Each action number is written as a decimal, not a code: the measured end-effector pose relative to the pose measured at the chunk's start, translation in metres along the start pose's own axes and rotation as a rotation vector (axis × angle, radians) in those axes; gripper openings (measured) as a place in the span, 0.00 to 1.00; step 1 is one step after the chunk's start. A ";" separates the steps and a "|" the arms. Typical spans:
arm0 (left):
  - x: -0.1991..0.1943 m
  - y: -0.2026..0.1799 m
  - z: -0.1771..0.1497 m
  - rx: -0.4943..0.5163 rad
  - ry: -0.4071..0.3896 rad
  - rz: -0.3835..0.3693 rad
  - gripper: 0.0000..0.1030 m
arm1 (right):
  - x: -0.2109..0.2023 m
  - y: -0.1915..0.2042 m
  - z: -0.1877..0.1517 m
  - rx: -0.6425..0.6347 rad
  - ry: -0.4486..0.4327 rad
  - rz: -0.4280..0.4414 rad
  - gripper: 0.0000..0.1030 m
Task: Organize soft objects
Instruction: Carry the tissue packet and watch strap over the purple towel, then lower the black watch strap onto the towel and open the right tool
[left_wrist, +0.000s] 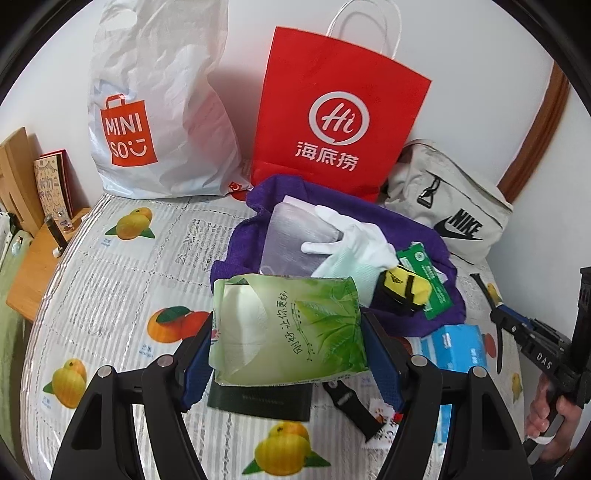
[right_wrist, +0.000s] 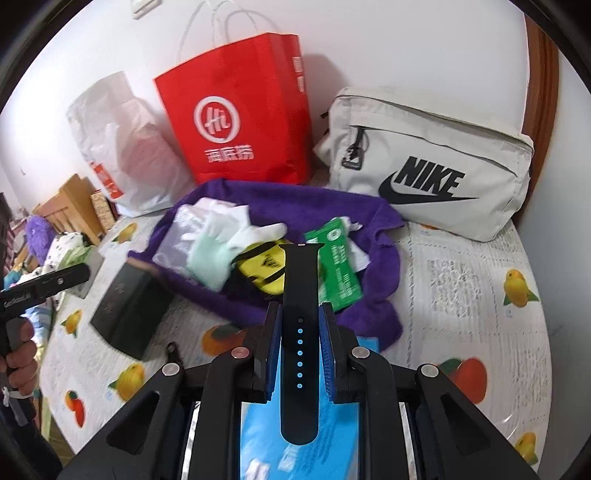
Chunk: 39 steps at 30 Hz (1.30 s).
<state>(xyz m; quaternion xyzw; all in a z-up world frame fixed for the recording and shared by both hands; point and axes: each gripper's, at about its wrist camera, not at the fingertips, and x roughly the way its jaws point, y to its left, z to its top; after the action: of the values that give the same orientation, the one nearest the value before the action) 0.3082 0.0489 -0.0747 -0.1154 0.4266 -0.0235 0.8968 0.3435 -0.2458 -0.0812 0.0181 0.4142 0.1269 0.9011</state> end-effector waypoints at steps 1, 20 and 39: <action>0.004 0.001 0.002 -0.003 0.005 0.003 0.70 | 0.005 -0.003 0.004 0.006 0.001 0.005 0.20; 0.044 0.000 0.036 0.012 0.020 0.002 0.70 | 0.089 -0.014 0.043 -0.003 0.066 0.019 0.20; 0.075 -0.011 0.053 0.051 0.045 -0.035 0.70 | 0.117 -0.026 0.053 0.024 0.120 0.028 0.20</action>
<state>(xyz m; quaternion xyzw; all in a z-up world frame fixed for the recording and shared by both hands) 0.3974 0.0373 -0.0966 -0.0996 0.4439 -0.0528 0.8890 0.4621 -0.2386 -0.1367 0.0270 0.4687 0.1352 0.8726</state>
